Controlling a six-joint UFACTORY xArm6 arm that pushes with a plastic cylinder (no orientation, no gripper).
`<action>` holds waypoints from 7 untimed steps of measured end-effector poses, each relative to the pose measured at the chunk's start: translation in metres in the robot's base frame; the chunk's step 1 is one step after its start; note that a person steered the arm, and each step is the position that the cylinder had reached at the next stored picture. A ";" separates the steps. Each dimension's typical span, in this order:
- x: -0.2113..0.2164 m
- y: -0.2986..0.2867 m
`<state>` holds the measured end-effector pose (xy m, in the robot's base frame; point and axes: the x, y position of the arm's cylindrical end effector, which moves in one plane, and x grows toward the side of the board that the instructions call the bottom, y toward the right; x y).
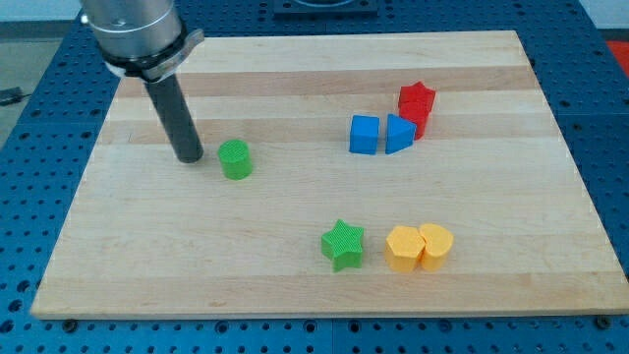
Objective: Move the green circle left to the green star
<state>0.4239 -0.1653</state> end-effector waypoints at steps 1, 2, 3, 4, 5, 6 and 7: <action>0.024 0.035; 0.032 0.058; 0.025 0.065; -0.002 0.067; -0.001 0.108; 0.026 0.110; 0.053 0.108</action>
<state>0.4768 -0.0578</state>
